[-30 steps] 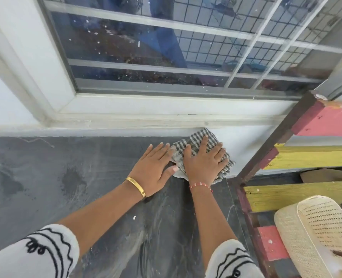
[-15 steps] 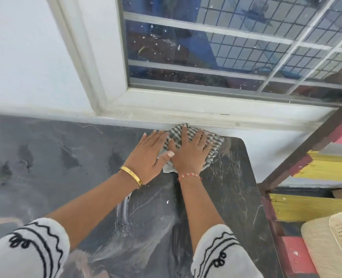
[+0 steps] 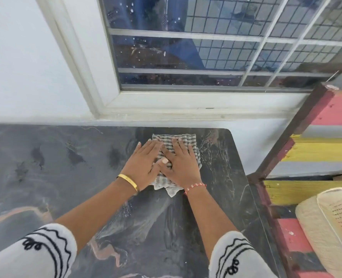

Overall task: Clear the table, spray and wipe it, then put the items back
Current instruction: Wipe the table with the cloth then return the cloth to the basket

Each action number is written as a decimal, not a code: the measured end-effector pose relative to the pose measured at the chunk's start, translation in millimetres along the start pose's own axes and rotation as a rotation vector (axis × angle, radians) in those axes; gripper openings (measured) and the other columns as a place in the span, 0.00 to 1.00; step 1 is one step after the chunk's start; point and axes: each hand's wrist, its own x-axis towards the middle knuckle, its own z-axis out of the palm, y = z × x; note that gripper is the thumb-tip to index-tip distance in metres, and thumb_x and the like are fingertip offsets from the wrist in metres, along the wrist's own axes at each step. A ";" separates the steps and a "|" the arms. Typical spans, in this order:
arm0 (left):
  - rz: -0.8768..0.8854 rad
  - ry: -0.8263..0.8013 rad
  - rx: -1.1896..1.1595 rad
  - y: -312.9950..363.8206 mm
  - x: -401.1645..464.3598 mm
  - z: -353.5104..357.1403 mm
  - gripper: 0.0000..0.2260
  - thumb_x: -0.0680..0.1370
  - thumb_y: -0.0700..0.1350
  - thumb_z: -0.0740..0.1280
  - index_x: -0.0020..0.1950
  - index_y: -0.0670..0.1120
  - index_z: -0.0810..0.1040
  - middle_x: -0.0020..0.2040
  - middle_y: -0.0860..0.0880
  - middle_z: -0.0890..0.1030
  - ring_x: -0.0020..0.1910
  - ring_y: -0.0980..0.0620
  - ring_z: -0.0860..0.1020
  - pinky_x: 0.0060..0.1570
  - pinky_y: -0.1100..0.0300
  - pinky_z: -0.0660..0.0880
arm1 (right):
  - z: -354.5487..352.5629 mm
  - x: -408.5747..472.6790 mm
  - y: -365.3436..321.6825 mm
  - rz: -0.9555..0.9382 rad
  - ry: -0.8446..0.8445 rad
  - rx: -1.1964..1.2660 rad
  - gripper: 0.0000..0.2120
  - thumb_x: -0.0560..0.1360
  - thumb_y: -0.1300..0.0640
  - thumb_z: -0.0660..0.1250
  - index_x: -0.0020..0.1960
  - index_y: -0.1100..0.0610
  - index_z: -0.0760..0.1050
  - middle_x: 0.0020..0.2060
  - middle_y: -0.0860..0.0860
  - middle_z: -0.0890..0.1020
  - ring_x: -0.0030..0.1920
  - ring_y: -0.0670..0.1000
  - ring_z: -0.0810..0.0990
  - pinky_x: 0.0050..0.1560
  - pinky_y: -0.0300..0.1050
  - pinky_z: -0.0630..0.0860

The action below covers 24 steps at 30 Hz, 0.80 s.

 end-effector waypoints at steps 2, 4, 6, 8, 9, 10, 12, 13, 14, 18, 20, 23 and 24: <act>0.028 -0.016 0.007 10.5 -3.7 4.6 0.43 0.68 0.70 0.31 0.75 0.47 0.52 0.76 0.47 0.56 0.77 0.49 0.51 0.73 0.57 0.39 | 1.2 -12.3 15.3 0.057 0.016 0.001 0.33 0.72 0.33 0.41 0.76 0.42 0.49 0.77 0.53 0.49 0.77 0.54 0.45 0.75 0.55 0.41; 0.040 -0.037 0.033 14.9 -9.9 8.0 0.45 0.67 0.71 0.29 0.75 0.46 0.52 0.77 0.47 0.55 0.77 0.50 0.50 0.73 0.56 0.39 | 2.8 -26.3 24.8 0.139 0.042 0.019 0.30 0.76 0.36 0.49 0.76 0.42 0.49 0.77 0.53 0.49 0.77 0.55 0.46 0.76 0.54 0.41; 0.038 -0.046 0.026 14.3 -16.5 12.4 0.45 0.66 0.70 0.29 0.75 0.46 0.52 0.77 0.47 0.54 0.77 0.50 0.49 0.73 0.56 0.39 | 5.8 -41.7 27.2 0.261 0.071 0.023 0.29 0.77 0.37 0.51 0.76 0.43 0.49 0.77 0.54 0.50 0.77 0.55 0.46 0.75 0.54 0.41; 0.040 -0.071 0.002 9.5 -25.8 14.9 0.50 0.63 0.71 0.24 0.75 0.46 0.52 0.77 0.47 0.54 0.77 0.50 0.48 0.73 0.57 0.38 | 10.1 -56.6 21.2 0.389 0.109 0.027 0.29 0.78 0.39 0.50 0.76 0.44 0.49 0.77 0.55 0.50 0.77 0.56 0.46 0.75 0.55 0.41; 0.042 -0.081 -0.003 8.1 -28.8 16.6 0.50 0.63 0.71 0.23 0.75 0.45 0.51 0.77 0.47 0.54 0.77 0.50 0.48 0.73 0.57 0.38 | 11.8 -63.0 19.3 0.438 0.128 0.035 0.29 0.78 0.39 0.51 0.76 0.44 0.49 0.77 0.55 0.50 0.77 0.56 0.46 0.76 0.55 0.42; 0.039 -0.085 -0.003 5.5 -32.5 17.6 0.50 0.63 0.71 0.24 0.75 0.45 0.51 0.77 0.47 0.53 0.77 0.50 0.48 0.73 0.57 0.38 | 14.1 -68.5 15.7 0.481 0.138 0.043 0.29 0.78 0.39 0.50 0.76 0.45 0.49 0.77 0.56 0.50 0.77 0.56 0.46 0.75 0.56 0.42; 0.028 -0.088 -0.020 -1.0 -39.8 15.6 0.41 0.71 0.68 0.30 0.76 0.45 0.51 0.77 0.47 0.53 0.77 0.51 0.47 0.73 0.58 0.37 | 15.8 -76.4 6.7 0.545 0.149 0.048 0.29 0.78 0.40 0.50 0.76 0.45 0.48 0.77 0.56 0.51 0.77 0.57 0.46 0.75 0.56 0.42; 0.025 -0.095 -0.030 -6.6 -46.3 14.4 0.36 0.73 0.64 0.35 0.76 0.45 0.51 0.77 0.47 0.53 0.77 0.51 0.47 0.73 0.58 0.37 | 17.2 -81.6 -0.7 0.575 0.148 0.046 0.29 0.78 0.40 0.49 0.76 0.45 0.48 0.77 0.56 0.51 0.77 0.57 0.46 0.75 0.57 0.43; 0.022 -0.101 -0.043 -9.2 -49.7 12.8 0.33 0.74 0.61 0.38 0.75 0.45 0.51 0.77 0.47 0.53 0.77 0.51 0.46 0.73 0.58 0.37 | 18.5 -86.8 -4.3 0.603 0.152 0.043 0.29 0.78 0.39 0.49 0.77 0.46 0.48 0.77 0.57 0.52 0.77 0.58 0.47 0.75 0.57 0.43; 0.049 -0.130 -0.076 -28.7 -71.6 4.3 0.32 0.74 0.59 0.41 0.75 0.45 0.52 0.77 0.47 0.53 0.77 0.51 0.47 0.73 0.57 0.37 | 29.2 -113.9 -39.5 0.712 0.192 0.031 0.35 0.72 0.37 0.40 0.76 0.48 0.52 0.76 0.59 0.55 0.76 0.60 0.51 0.74 0.58 0.48; 0.062 -0.139 -0.079 -41.7 -85.5 0.1 0.33 0.74 0.60 0.40 0.75 0.45 0.51 0.77 0.47 0.53 0.77 0.51 0.47 0.73 0.58 0.37 | 33.5 -124.9 -64.9 0.740 0.206 0.048 0.37 0.71 0.35 0.38 0.76 0.49 0.53 0.75 0.60 0.56 0.76 0.61 0.52 0.74 0.58 0.49; 0.099 -0.143 -0.086 -57.1 -105.0 -4.9 0.38 0.73 0.66 0.35 0.75 0.45 0.52 0.77 0.47 0.54 0.77 0.51 0.48 0.73 0.59 0.37 | 39.5 -142.5 -102.6 0.753 0.173 0.059 0.41 0.69 0.31 0.35 0.77 0.50 0.50 0.76 0.60 0.54 0.76 0.59 0.50 0.75 0.56 0.46; 0.105 -0.144 -0.086 -59.7 -108.8 -5.5 0.40 0.71 0.66 0.33 0.75 0.45 0.52 0.77 0.47 0.54 0.77 0.51 0.48 0.73 0.59 0.37 | 42.8 -148.3 -111.4 0.746 0.153 0.060 0.42 0.69 0.30 0.35 0.77 0.49 0.49 0.76 0.59 0.53 0.77 0.59 0.49 0.75 0.54 0.44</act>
